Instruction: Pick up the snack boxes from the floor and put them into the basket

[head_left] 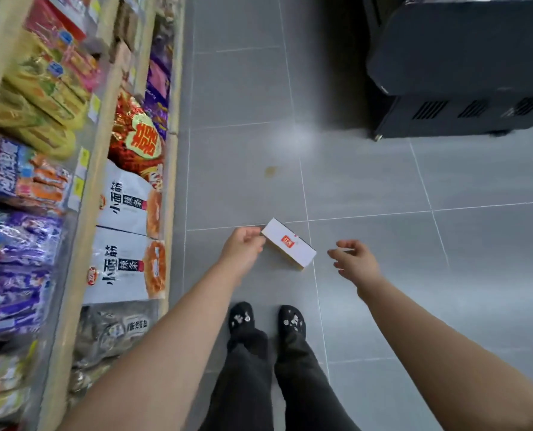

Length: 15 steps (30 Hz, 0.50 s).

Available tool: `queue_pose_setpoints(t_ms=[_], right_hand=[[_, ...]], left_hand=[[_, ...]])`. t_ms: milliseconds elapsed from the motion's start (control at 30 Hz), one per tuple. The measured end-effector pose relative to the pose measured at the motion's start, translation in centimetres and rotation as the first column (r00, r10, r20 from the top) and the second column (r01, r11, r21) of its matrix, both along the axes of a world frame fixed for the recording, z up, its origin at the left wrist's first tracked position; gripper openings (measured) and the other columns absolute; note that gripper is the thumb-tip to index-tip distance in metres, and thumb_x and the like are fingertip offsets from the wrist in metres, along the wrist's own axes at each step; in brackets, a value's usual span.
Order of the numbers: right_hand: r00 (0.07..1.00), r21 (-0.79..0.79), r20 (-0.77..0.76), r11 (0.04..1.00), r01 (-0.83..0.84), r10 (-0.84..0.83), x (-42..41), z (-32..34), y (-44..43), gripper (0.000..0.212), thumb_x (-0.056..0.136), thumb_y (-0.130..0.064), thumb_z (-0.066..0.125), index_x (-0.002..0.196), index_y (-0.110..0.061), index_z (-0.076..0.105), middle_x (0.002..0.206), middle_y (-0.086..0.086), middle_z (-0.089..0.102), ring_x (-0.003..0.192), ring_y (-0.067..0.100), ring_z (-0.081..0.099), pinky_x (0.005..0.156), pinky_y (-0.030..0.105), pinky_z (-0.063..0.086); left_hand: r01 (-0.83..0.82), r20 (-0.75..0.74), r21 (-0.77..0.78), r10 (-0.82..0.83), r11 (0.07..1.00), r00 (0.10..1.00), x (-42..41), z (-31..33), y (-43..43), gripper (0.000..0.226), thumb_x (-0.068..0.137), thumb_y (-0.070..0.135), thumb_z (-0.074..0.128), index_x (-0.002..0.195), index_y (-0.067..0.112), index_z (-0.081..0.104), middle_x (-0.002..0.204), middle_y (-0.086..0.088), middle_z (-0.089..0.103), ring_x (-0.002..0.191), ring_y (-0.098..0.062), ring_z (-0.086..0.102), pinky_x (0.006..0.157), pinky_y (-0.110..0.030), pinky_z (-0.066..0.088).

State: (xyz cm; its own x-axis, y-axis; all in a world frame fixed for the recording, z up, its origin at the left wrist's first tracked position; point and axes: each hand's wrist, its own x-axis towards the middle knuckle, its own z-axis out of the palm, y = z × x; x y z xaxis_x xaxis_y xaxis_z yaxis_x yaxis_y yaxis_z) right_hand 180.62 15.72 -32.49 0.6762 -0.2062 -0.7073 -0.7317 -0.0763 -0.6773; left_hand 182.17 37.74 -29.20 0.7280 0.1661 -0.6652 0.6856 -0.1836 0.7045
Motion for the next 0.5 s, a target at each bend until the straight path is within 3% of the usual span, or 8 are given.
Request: queue_pose_setpoints(t_ms=[67,167,233,367,500], right_hand=[[1.0,-0.045,-0.022,0.999,-0.023,0.022,1.8,-3.7,-0.3,0.032,0.084,-0.012,0.067,0.114,-0.013,0.055,0.083,0.0,0.058,0.074,0.017,0.056,0.072,0.031,0.045],[0.999,-0.116,-0.036,0.992,-0.043,0.039,2.9,-10.4,-0.2,0.043,0.081,-0.008,0.07,0.121,-0.008,0.053,0.082,0.001,0.055,0.072,0.018,0.054,0.067,0.028,0.044],[0.997,-0.17,-0.061,0.984,-0.056,0.046,2.9,-15.9,0.0,0.052,0.08,-0.009,0.072,0.126,-0.008,0.049,0.095,0.004,0.054,0.079,0.019,0.054,0.068,0.029,0.042],[0.988,-0.237,-0.121,0.964,-0.119,0.093,3.0,-26.8,0.4,0.077,0.077,-0.015,0.076,0.142,-0.013,0.035,0.132,0.013,0.046,0.112,0.026,0.055,0.078,0.027,0.039],[0.975,-0.298,-0.141,0.932,-0.205,0.17,4.3,-37.0,0.3,0.093,0.073,-0.019,0.081,0.148,-0.016,0.026,0.144,0.014,0.034,0.124,0.03,0.049,0.095,0.033,0.043]], left_hand=[[0.06,-0.044,0.047,-0.058,0.997,0.997,2.4,-4.4,0.1,0.03,0.093,0.015,0.052,0.122,0.015,0.053,0.091,0.007,0.057,0.096,-0.019,0.057,0.085,-0.029,0.041],[0.157,-0.159,0.082,-0.142,0.984,0.977,5.0,-12.2,0.4,0.047,0.091,0.018,0.054,0.137,0.017,0.041,0.12,-0.004,0.058,0.111,-0.023,0.058,0.096,-0.034,0.044],[0.218,-0.231,0.113,-0.187,0.969,0.955,6.0,-18.4,0.7,0.056,0.09,0.021,0.054,0.142,0.018,0.035,0.134,-0.007,0.053,0.12,-0.026,0.055,0.104,-0.04,0.043],[0.265,-0.302,0.138,-0.214,0.954,0.929,7.9,-30.4,1.2,0.06,0.088,0.023,0.054,0.144,0.019,0.032,0.136,-0.01,0.051,0.122,-0.029,0.054,0.104,-0.041,0.044],[0.264,-0.273,0.187,-0.209,0.946,0.939,10.5,-40.2,1.0,0.063,0.089,0.02,0.054,0.147,0.015,0.029,0.143,-0.009,0.044,0.127,-0.028,0.048,0.107,-0.037,0.04]])
